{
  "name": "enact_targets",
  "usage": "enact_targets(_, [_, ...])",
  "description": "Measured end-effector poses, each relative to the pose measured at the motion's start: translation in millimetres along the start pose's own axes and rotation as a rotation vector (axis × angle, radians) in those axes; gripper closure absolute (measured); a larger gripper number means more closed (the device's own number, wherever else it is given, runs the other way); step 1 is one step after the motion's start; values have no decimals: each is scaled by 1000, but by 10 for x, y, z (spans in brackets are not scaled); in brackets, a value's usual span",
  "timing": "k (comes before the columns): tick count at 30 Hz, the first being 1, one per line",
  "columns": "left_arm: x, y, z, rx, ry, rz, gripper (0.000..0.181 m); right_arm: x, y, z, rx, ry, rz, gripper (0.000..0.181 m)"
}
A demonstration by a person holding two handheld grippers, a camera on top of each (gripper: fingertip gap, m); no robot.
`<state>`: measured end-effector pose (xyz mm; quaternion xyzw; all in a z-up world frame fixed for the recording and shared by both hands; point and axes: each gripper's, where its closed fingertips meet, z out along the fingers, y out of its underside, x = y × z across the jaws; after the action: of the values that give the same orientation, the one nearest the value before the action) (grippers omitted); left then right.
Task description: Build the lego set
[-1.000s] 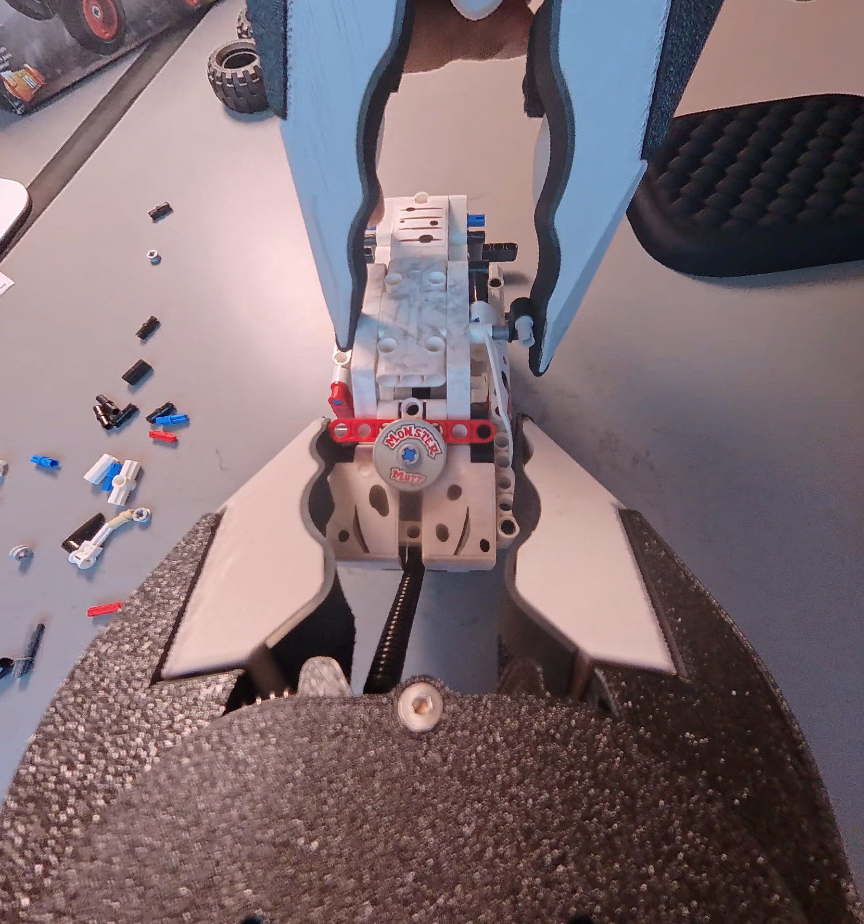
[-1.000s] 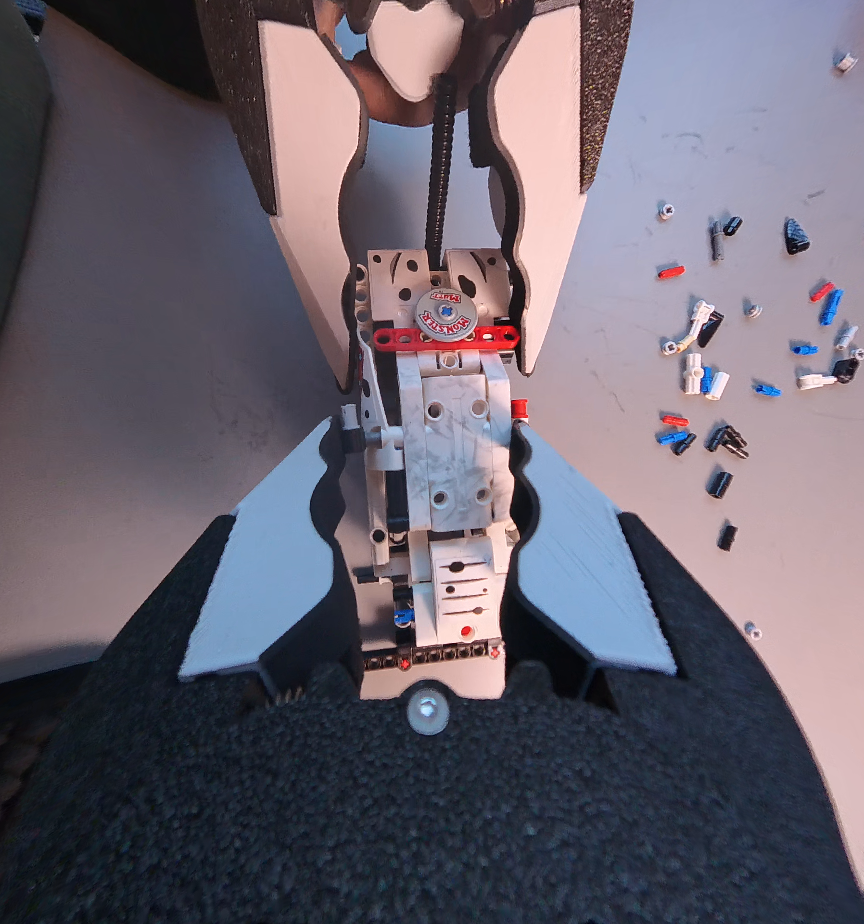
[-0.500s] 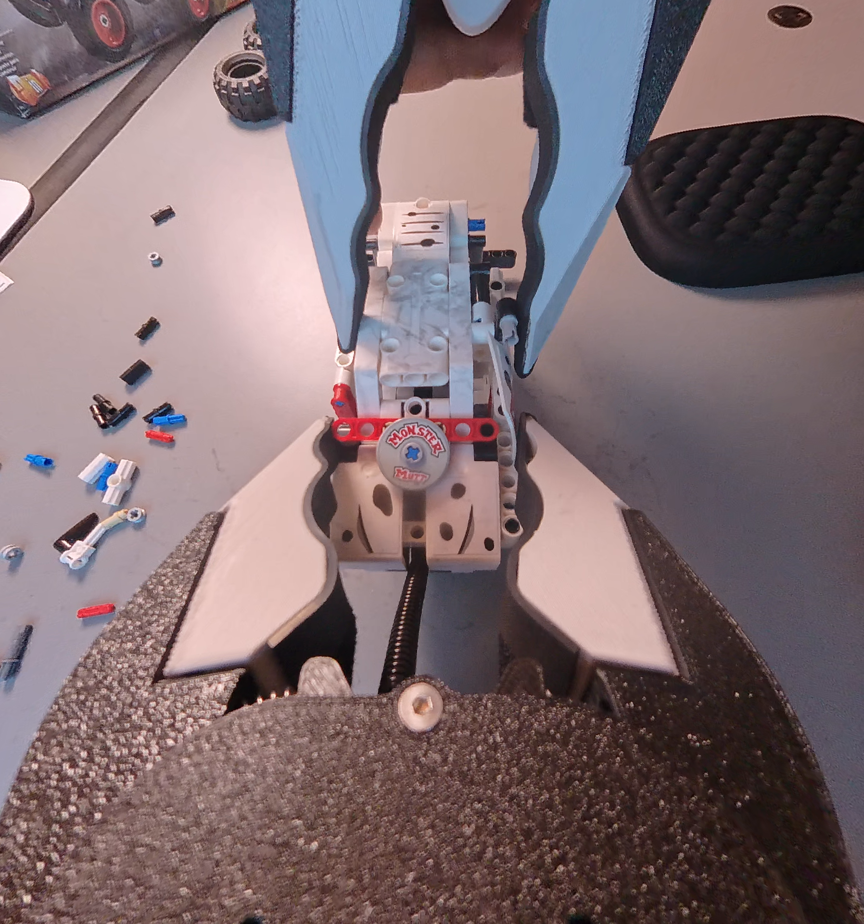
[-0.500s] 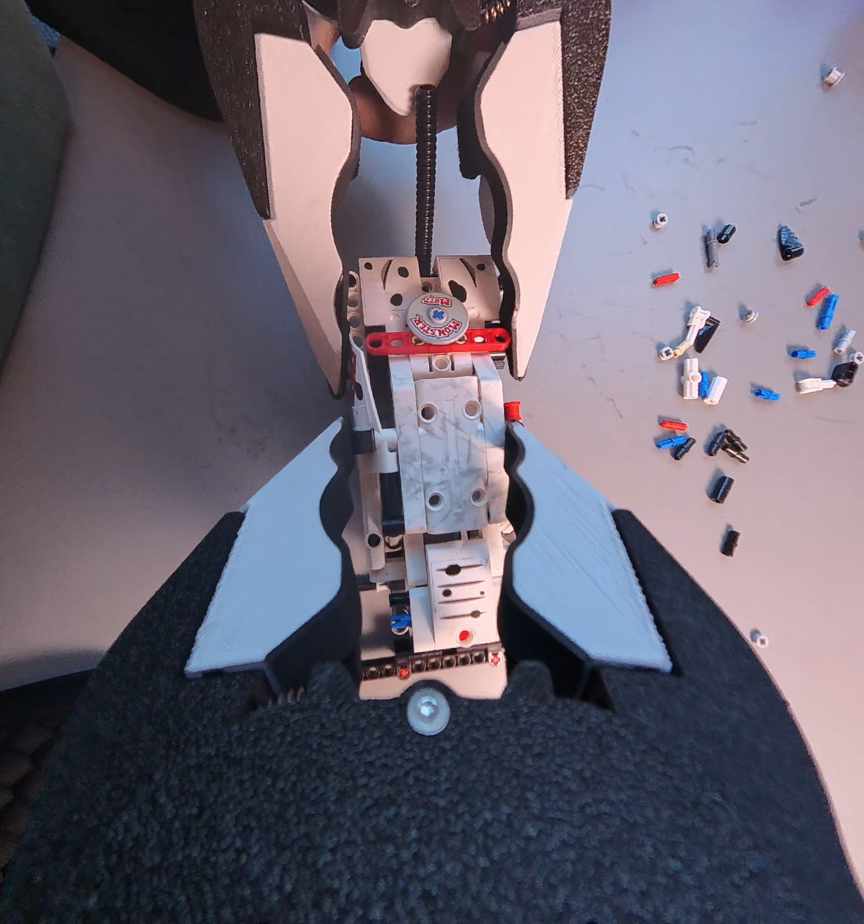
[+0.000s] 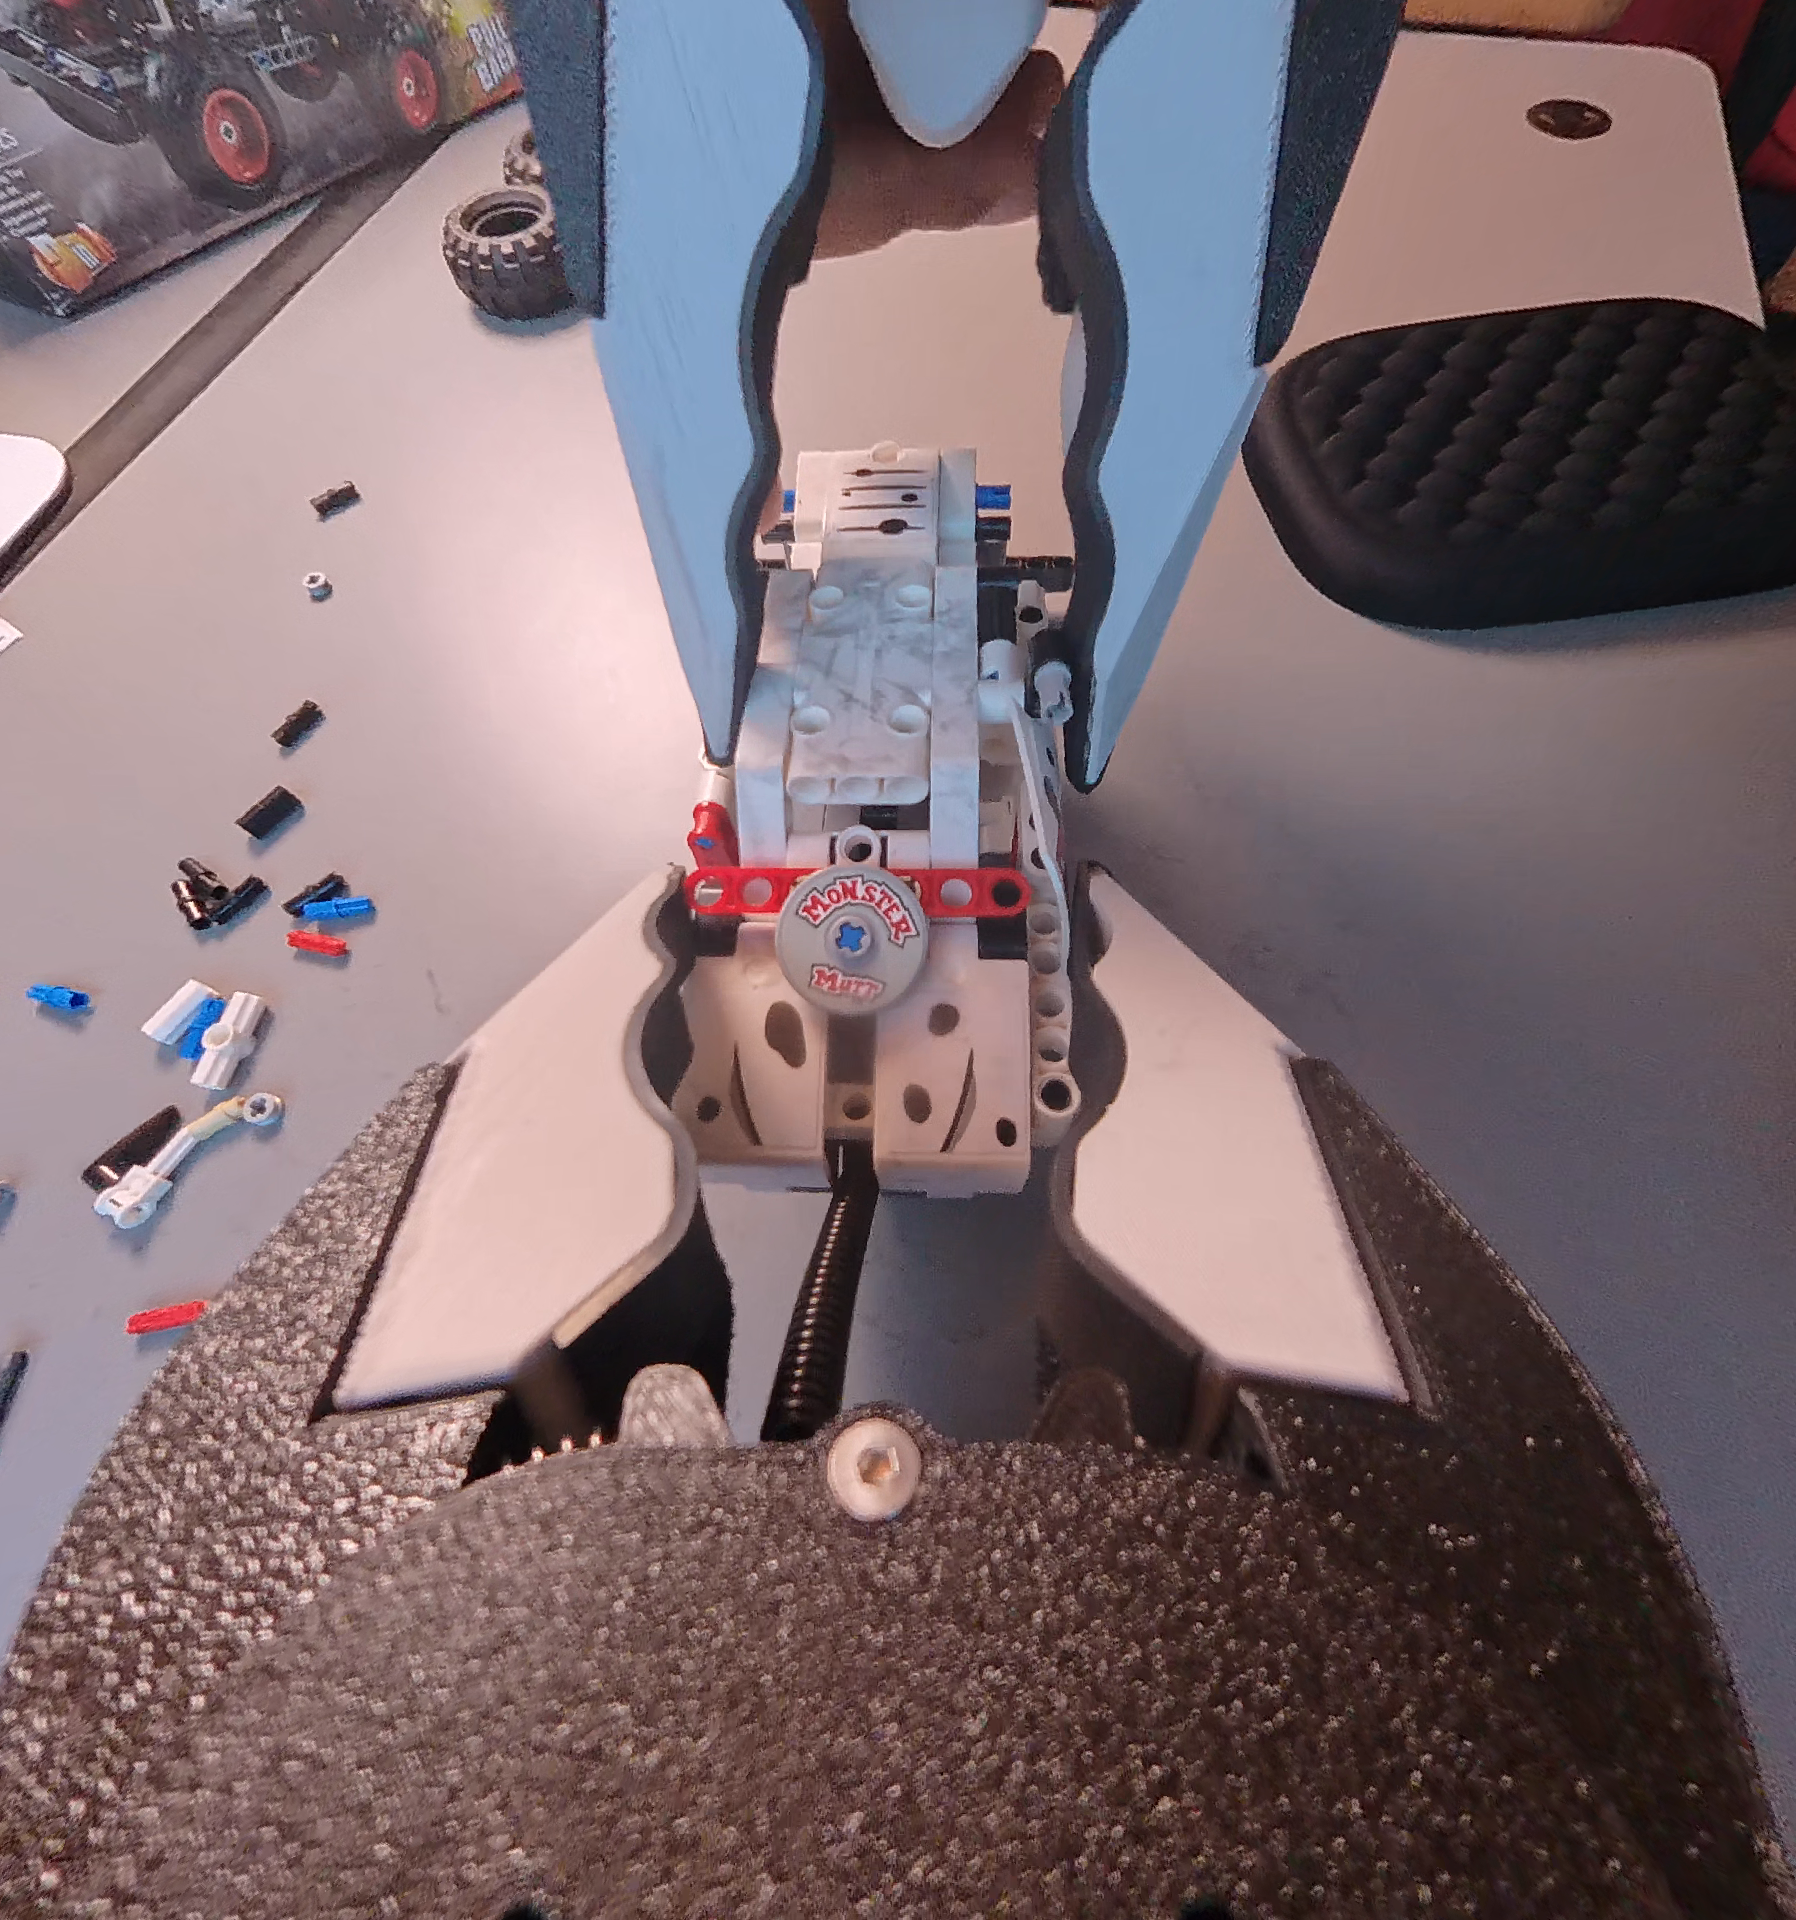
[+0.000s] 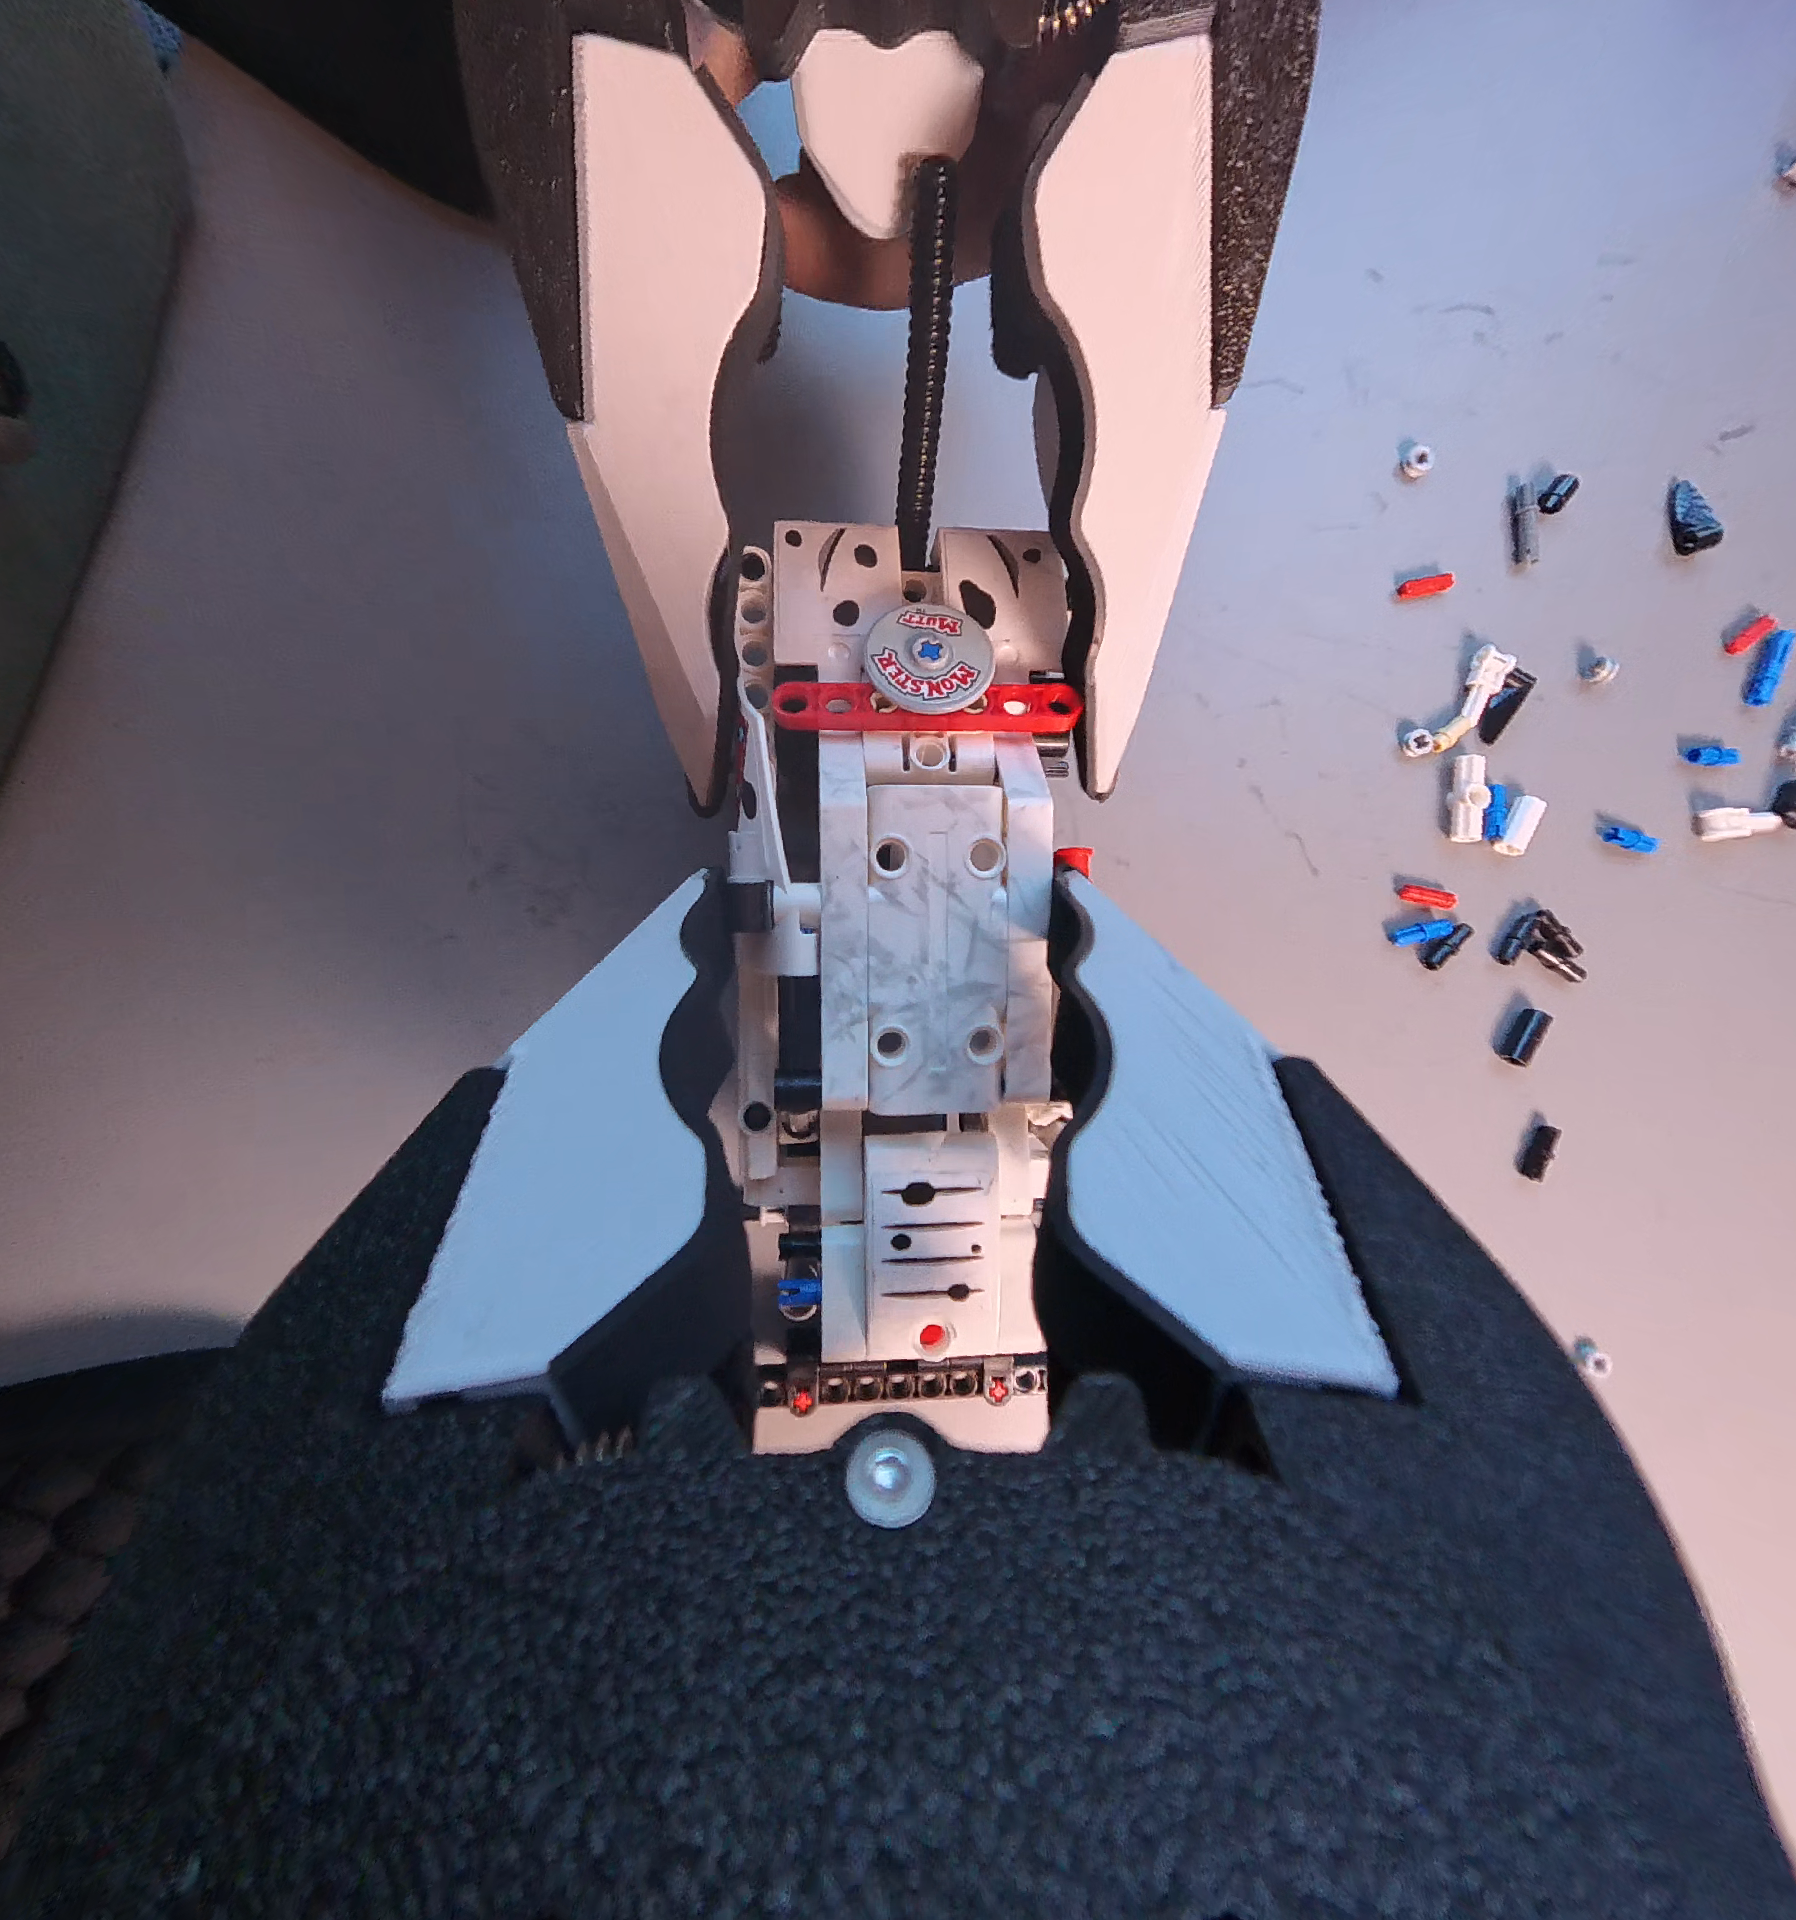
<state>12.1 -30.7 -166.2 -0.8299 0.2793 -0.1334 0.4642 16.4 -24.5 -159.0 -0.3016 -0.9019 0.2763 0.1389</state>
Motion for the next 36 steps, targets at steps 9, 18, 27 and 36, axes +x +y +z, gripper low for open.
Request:
enact_targets(9, [-122,-15,-108,66,12,-37,101,114,43,-281,103,166,88,112])
enact_targets(18, [-59,77,-4,8,60,-71,105,-148,-51,-523,277,678,81,150])
enact_targets(27, [-195,16,-31,19,249,-264,105,87,-107,-346,190,992,12,162])
enact_targets(36, [-198,4,-21,29,267,-287,105,228,-144,-367,172,1002,38,171])
